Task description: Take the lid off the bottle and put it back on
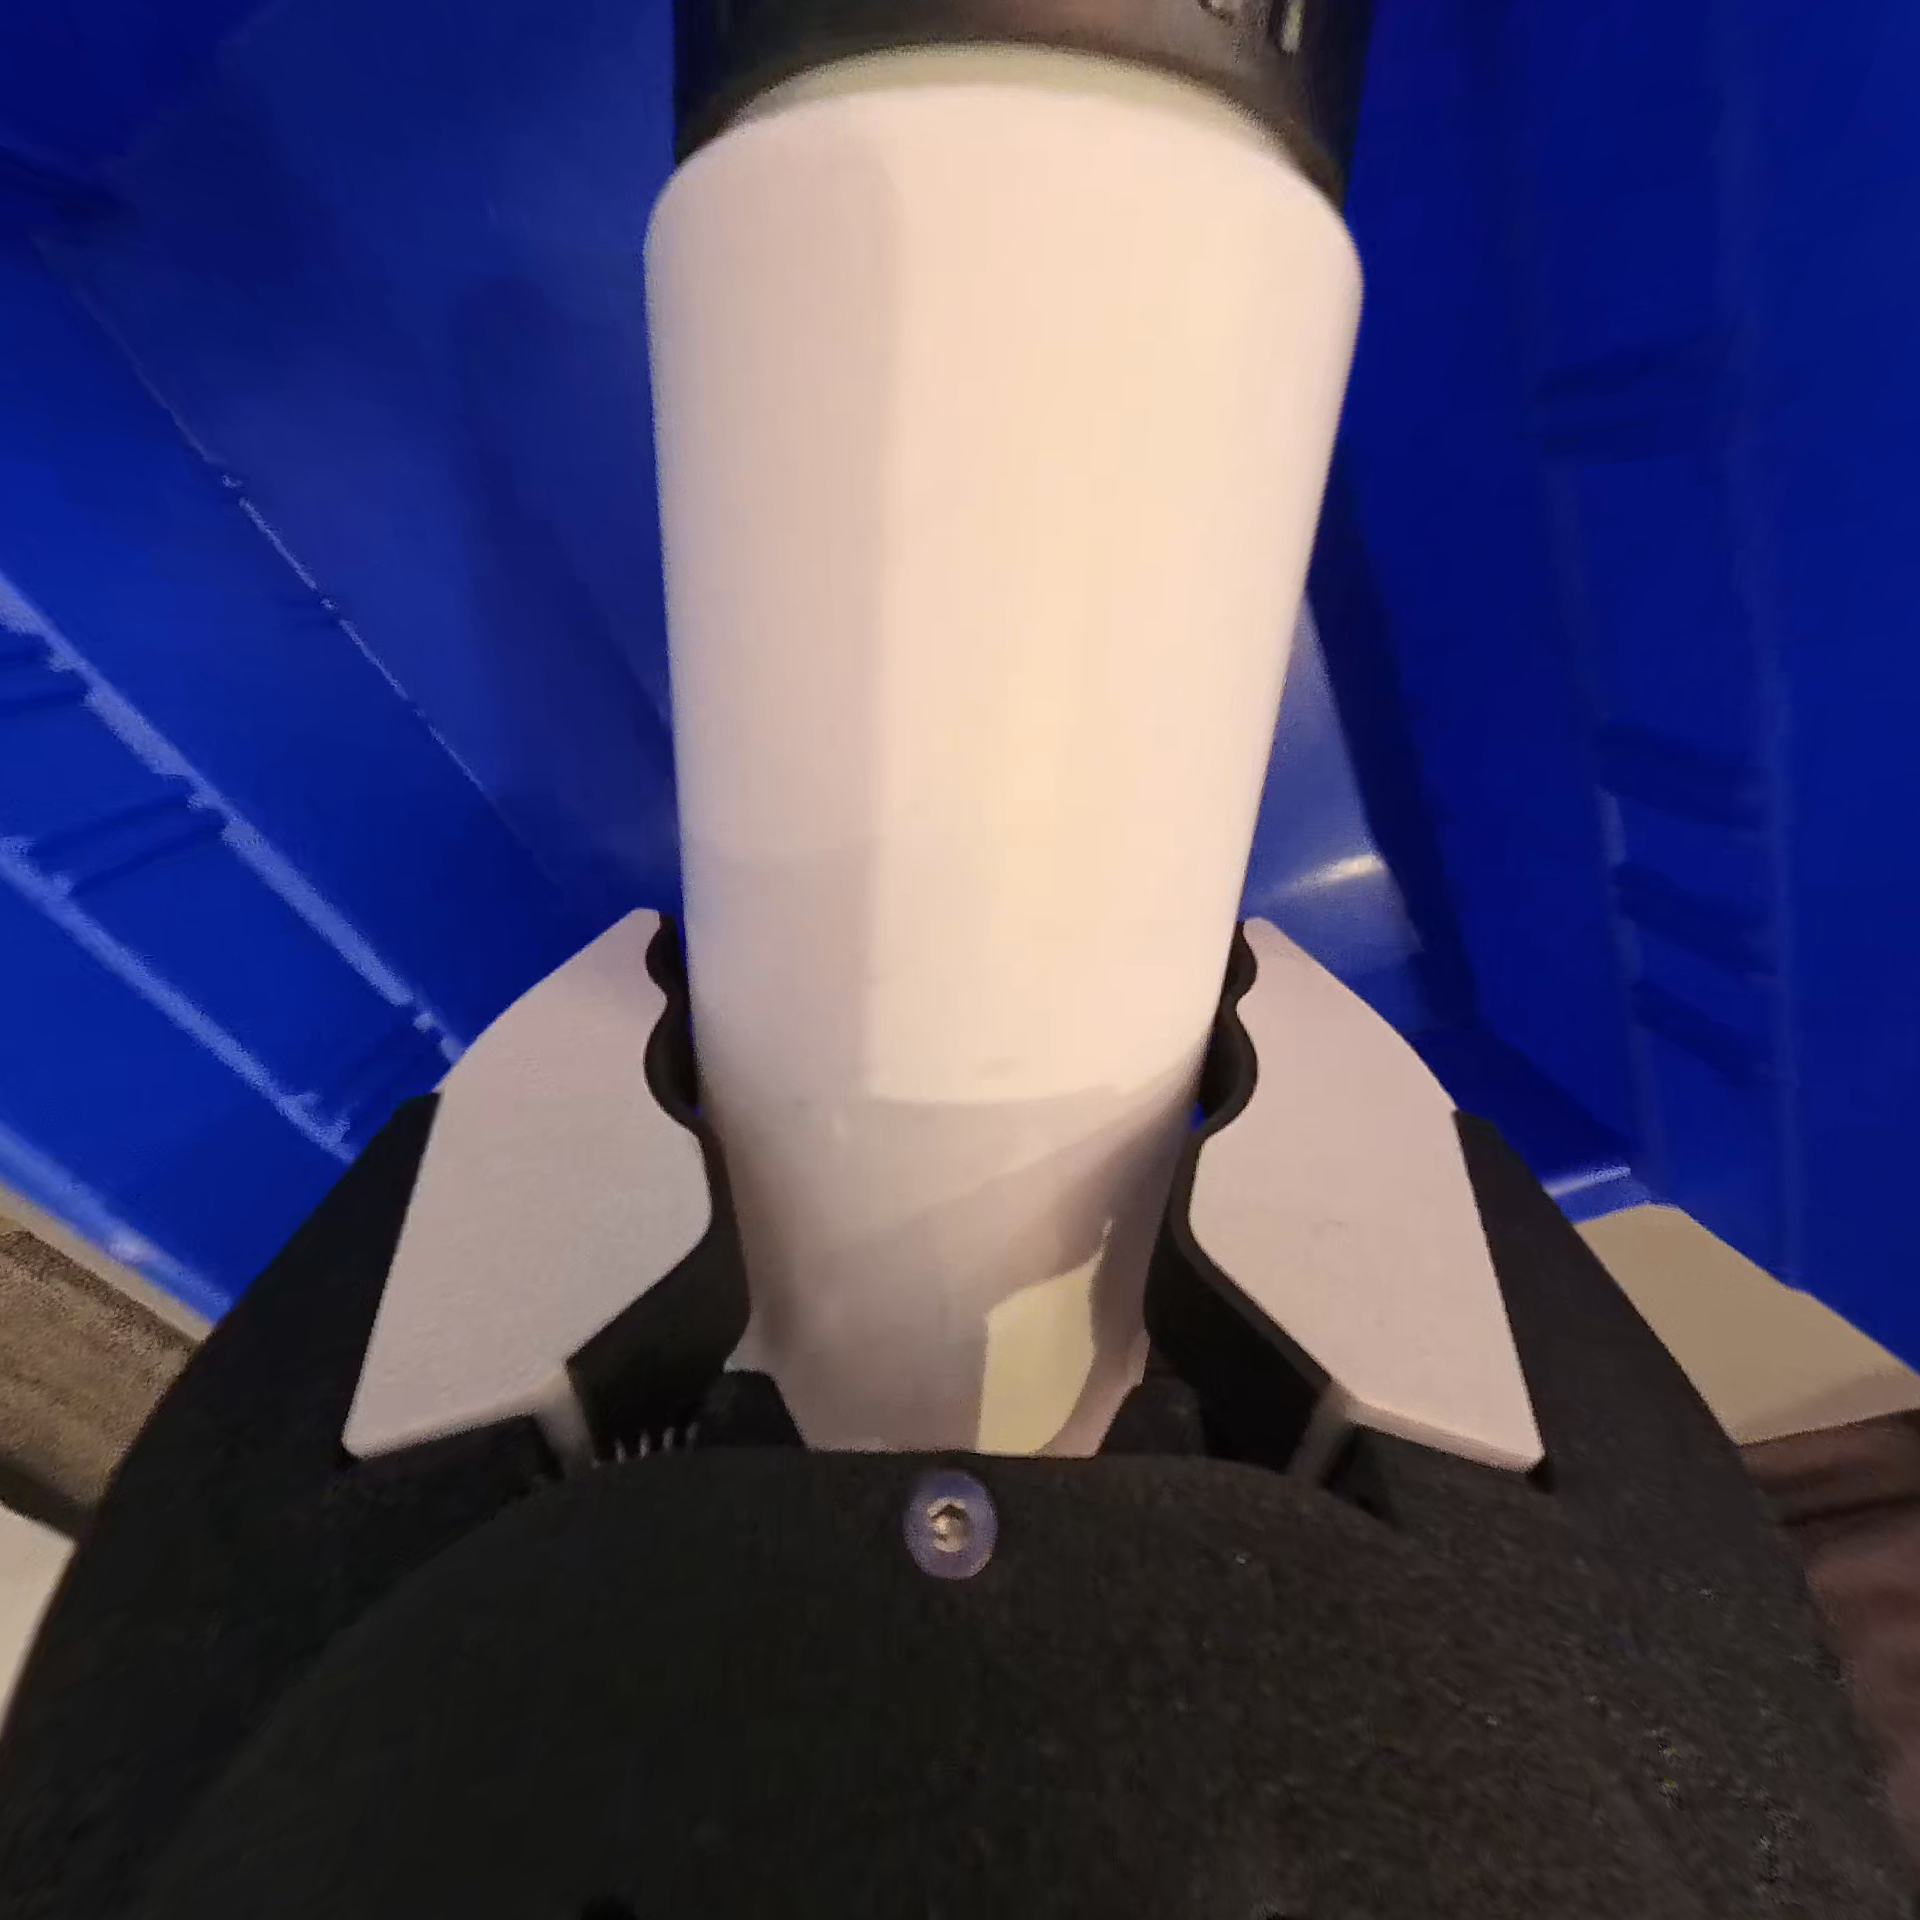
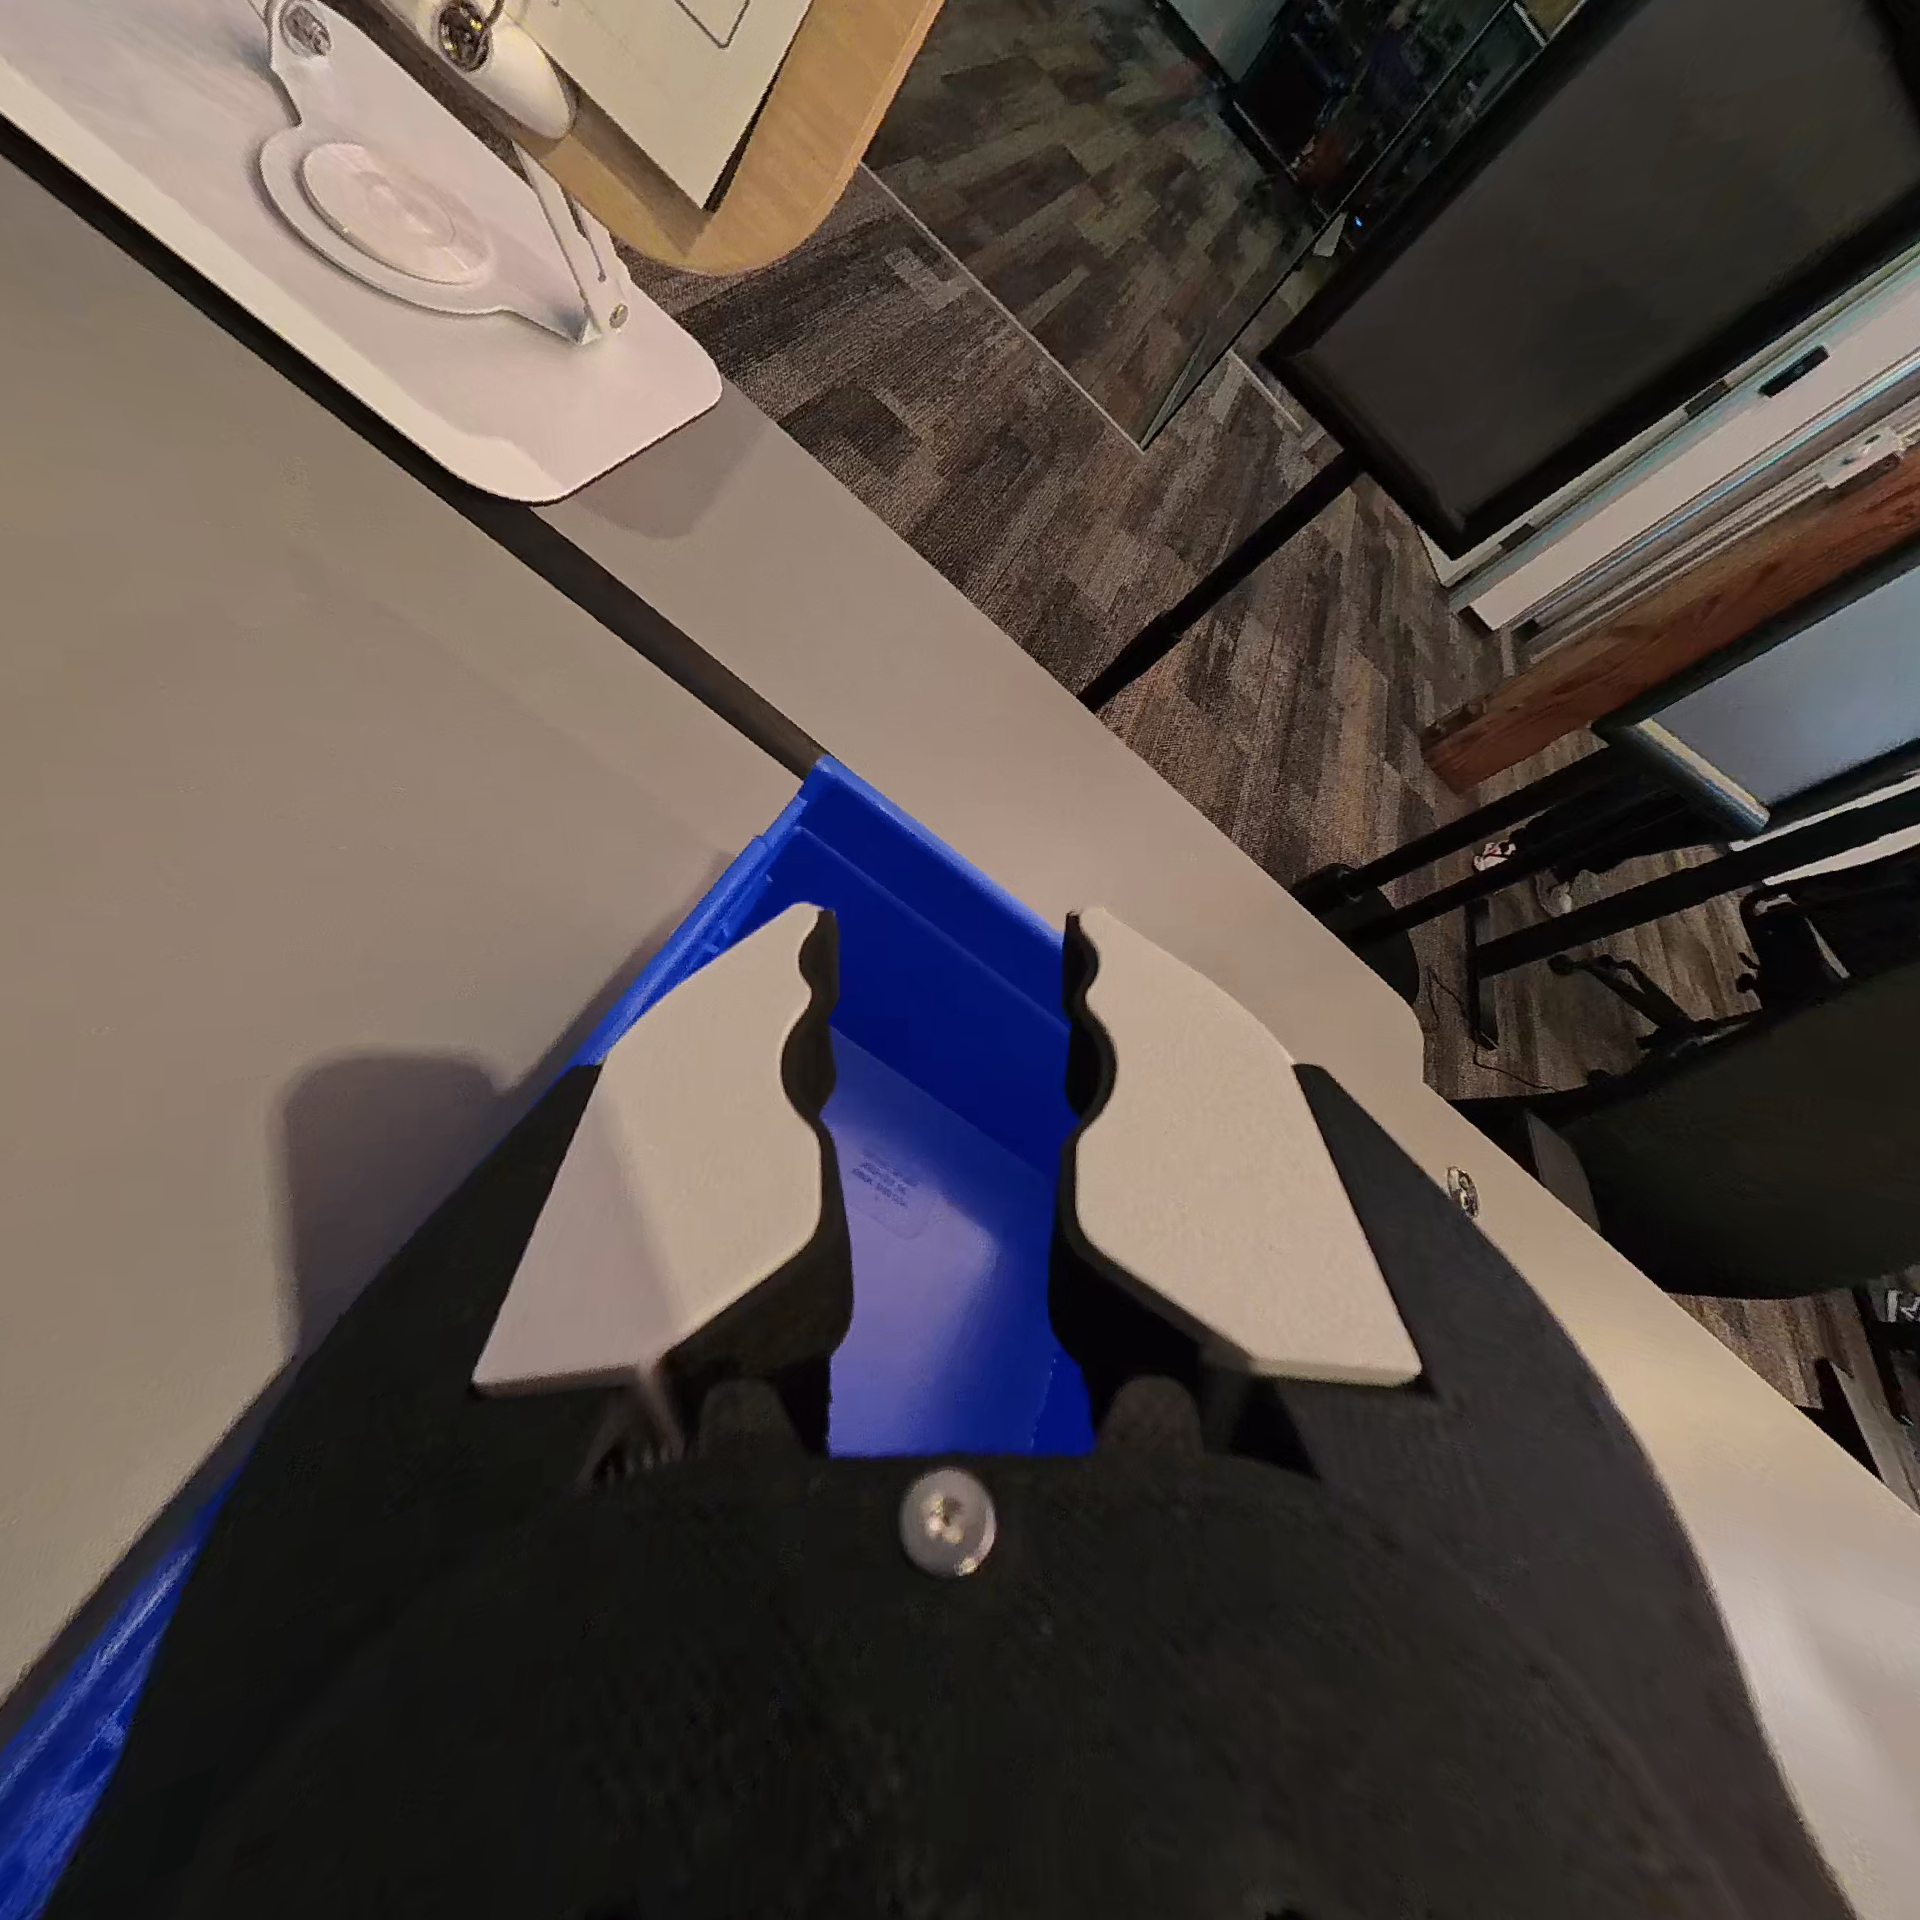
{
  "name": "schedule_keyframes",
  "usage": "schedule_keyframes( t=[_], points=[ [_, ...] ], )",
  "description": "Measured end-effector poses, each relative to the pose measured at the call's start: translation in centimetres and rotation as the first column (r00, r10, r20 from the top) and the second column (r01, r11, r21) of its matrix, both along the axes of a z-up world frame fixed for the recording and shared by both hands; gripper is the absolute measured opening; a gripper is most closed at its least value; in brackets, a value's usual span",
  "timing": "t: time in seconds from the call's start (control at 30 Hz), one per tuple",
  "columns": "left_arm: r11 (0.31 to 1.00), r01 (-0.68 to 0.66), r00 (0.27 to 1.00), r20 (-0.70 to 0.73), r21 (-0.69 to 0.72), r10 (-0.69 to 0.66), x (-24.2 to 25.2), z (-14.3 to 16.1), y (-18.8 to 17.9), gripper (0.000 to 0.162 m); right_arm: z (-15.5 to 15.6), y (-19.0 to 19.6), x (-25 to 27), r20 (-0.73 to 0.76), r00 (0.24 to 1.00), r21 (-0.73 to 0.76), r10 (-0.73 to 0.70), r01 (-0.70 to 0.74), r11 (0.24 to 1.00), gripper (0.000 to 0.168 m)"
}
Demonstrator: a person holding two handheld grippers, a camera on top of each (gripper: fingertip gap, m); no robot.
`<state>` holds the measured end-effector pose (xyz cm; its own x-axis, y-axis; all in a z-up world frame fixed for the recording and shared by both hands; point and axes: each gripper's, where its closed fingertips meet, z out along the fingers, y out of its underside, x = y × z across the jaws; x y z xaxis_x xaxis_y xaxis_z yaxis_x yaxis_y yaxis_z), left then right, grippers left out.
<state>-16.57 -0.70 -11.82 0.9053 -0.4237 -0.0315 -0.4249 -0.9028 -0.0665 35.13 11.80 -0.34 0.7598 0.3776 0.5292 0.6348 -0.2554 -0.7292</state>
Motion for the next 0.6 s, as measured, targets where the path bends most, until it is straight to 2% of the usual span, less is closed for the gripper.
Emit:
schedule_keyframes(
  t=[0.3, 0.37, 0.6],
  points=[
    [0.991, 0.08, 0.993, -0.08, -0.105, -0.088, 0.3, -3.7, 0.1, 0.101, -0.6, 0.1, 0.3, 0.016, 1.0, -0.02, -0.005, 0.005, 1.0, 0.043],
    [0.993, 0.091, 0.992, -0.08, -0.08, -0.098, 0.4, -3.4, 0.5, 0.099, -0.9, 0.2, 0.3, 0.027, 1.0, -0.033, -0.007, 0.008, 0.999, 0.043],
    [0.996, 0.056, 0.997, 0.052, 0.068, -0.059, 1.6, -0.9, 2.3, 0.08, -1.3, 0.3, 0.2, 0.051, 0.999, -0.042, -0.005, 0.007, 0.999, 0.043]
  ],
)
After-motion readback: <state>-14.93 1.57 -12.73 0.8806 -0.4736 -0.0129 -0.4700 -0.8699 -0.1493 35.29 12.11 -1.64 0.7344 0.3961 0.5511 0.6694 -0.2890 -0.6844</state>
